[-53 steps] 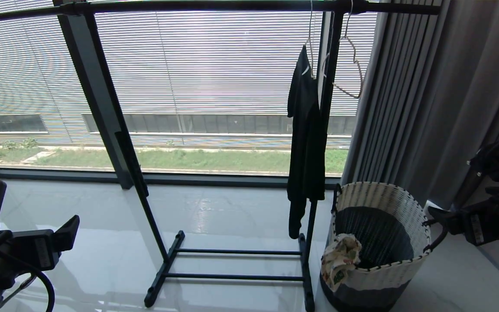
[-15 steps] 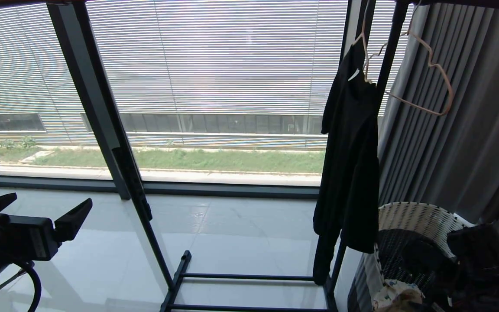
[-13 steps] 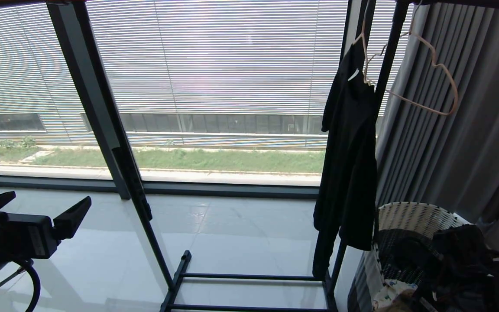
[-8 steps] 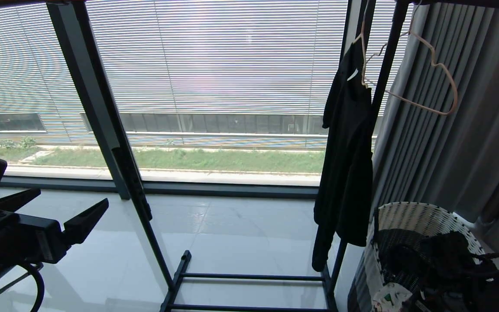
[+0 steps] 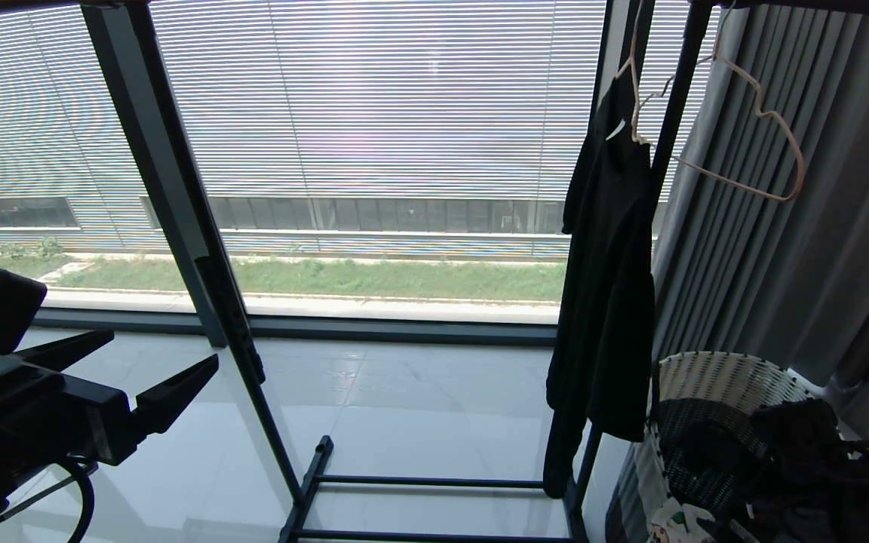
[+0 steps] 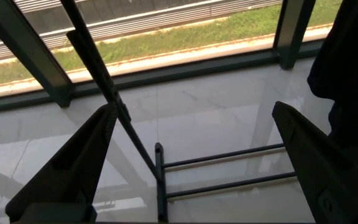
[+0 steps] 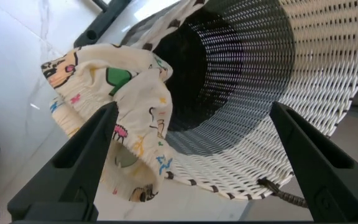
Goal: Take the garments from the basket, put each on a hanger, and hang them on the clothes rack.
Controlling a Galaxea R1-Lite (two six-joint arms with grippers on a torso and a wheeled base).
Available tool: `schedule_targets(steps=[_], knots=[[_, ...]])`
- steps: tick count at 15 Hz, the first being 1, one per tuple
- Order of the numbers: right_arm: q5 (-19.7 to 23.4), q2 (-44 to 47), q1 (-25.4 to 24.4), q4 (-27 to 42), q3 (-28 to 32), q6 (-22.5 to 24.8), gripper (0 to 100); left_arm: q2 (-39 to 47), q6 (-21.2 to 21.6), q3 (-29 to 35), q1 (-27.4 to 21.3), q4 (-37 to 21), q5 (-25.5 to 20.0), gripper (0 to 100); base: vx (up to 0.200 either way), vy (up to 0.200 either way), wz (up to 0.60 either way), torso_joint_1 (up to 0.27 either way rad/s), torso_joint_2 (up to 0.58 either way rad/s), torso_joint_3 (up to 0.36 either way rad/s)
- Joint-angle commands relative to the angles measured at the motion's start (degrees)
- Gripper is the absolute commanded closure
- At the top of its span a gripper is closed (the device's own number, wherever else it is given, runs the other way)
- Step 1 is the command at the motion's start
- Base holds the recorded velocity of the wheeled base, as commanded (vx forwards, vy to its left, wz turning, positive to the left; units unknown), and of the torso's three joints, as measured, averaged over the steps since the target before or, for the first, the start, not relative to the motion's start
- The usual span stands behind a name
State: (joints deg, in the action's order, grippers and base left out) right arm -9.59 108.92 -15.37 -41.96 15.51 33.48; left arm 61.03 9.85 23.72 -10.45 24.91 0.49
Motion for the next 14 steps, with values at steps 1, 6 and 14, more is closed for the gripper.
schedule_targets(steps=[1,6,14], knots=[[0.0,-1.6,0.5,-0.1,-3.0,-0.1,0,0.1,0.1,0.0,-0.1,0.1,0.0,0,0.000,0.000,0.00,0.000,0.00,0.000],[-0.4,-0.3,5.2,-0.1,-5.0,-0.1,0,1.5,-0.4,-0.7,-2.2,-1.3,-3.7,0,0.000,0.000,0.00,0.000,0.00,0.000],[-0.7,10.2,8.7,-3.2,-1.1,-0.3,0,3.0,-2.2,-0.8,-3.4,-1.4,-5.0,0,0.000,0.000,0.00,0.000,0.00,0.000]])
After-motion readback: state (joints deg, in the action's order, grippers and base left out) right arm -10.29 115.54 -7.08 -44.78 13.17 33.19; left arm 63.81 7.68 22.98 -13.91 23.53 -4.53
